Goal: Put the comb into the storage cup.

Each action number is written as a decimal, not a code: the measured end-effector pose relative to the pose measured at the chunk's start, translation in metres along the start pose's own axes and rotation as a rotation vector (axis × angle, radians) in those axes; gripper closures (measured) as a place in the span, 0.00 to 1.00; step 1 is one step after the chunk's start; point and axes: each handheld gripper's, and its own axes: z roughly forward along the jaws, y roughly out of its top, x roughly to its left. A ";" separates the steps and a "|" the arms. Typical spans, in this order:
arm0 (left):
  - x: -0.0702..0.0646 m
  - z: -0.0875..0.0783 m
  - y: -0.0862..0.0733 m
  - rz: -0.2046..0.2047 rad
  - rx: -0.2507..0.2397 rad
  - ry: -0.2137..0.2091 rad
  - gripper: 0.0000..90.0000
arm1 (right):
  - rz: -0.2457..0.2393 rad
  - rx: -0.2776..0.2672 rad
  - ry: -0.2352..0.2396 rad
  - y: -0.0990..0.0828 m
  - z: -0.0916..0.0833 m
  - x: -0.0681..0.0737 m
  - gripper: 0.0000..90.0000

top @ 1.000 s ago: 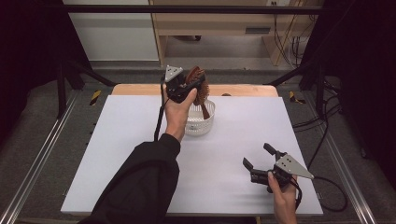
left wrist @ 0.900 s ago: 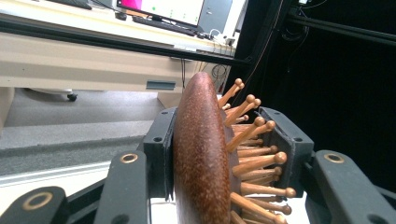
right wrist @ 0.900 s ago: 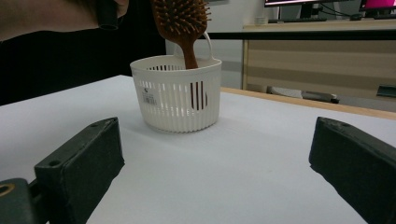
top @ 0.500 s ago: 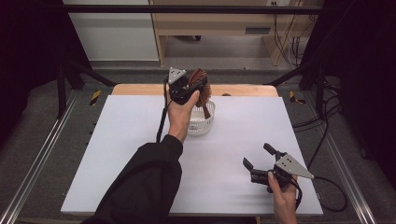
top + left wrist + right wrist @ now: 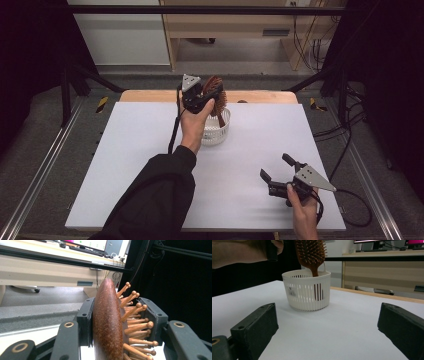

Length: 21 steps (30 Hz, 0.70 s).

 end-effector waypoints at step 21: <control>0.000 0.004 -0.008 -0.016 0.000 0.017 0.55 | 0.006 -0.005 -0.001 0.000 -0.001 -0.001 0.03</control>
